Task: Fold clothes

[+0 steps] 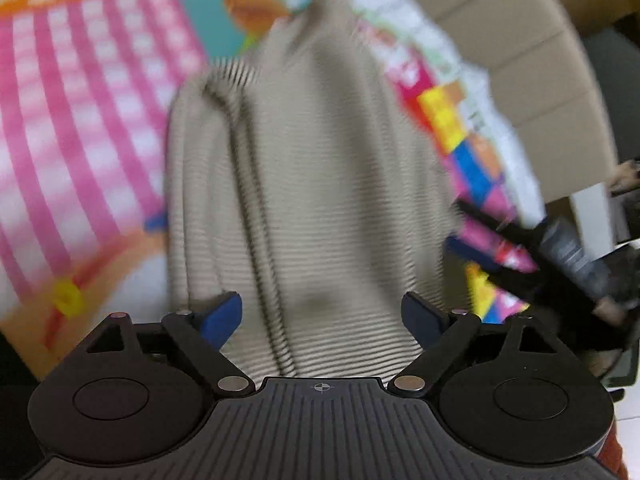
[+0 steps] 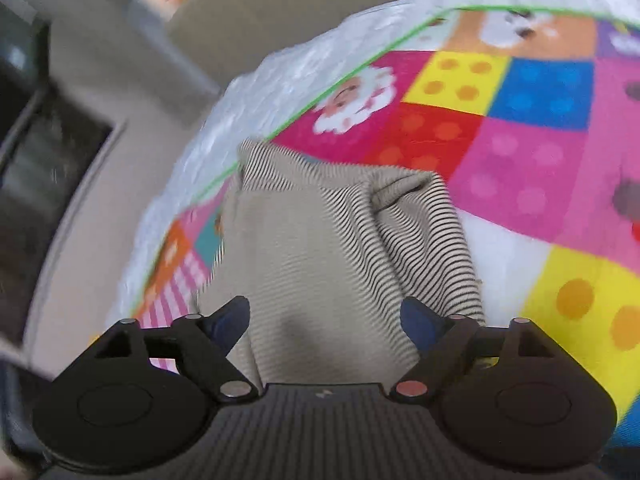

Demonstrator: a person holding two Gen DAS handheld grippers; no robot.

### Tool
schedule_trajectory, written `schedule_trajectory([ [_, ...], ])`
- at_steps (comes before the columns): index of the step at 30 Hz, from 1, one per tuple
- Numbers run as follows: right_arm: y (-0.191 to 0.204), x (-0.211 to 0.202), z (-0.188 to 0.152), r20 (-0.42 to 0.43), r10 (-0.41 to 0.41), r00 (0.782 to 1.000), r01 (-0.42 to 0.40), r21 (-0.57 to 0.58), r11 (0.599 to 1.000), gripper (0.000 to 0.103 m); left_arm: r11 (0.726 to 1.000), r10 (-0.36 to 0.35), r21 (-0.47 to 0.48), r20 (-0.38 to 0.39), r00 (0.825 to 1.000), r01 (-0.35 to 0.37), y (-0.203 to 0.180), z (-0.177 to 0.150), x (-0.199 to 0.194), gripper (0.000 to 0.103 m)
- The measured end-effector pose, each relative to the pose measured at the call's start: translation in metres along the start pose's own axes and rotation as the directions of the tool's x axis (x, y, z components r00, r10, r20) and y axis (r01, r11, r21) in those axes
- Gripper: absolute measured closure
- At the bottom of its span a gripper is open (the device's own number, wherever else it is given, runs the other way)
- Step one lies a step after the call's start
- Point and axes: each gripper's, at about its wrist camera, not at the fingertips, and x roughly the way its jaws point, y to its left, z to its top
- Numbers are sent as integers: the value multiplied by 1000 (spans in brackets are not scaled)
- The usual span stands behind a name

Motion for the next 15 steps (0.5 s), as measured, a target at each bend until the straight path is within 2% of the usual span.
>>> schedule_trajectory([
  [2, -14, 1, 2, 10, 21, 1000, -21, 89, 996, 8, 1000, -5, -1, 0, 1000, 5, 2, -5, 11, 13],
  [3, -24, 3, 4, 2, 37, 999, -37, 144, 989, 7, 1000, -23, -2, 7, 1000, 23, 1, -6, 13, 13],
  [5, -42, 5, 5, -11, 72, 997, -67, 249, 966, 6, 998, -70, -6, 20, 997, 70, -2, -8, 17, 25],
  [6, -50, 7, 4, -17, 88, 996, -80, 293, 953, 6, 996, -93, -8, 24, 995, 94, -3, -9, 17, 42],
  [7, -56, 8, 4, -19, 106, 994, -94, 335, 938, 6, 994, -106, -7, 31, 994, 106, -5, -8, 19, 51],
  [8, -61, 9, 4, -13, 121, 993, -108, 363, 925, 6, 993, -114, -4, 40, 993, 114, -7, -8, 20, 53],
  [9, -64, 8, 4, -7, 133, 991, -121, 377, 918, 6, 993, -117, -2, 45, 992, 118, -9, -8, 22, 61],
  [10, -65, 8, 3, 0, 143, 990, -132, 387, 913, 5, 993, -119, 1, 49, 992, 120, -11, -8, 23, 74],
  [12, -67, 8, 3, 6, 154, 988, -144, 395, 907, 5, 991, -136, -9, 60, 989, 137, -10, -4, 20, 92],
  [15, -66, 9, 3, 2, 156, 988, -144, 391, 909, 3, 974, -209, -59, 130, 969, 218, -11, 21, 17, 92],
])
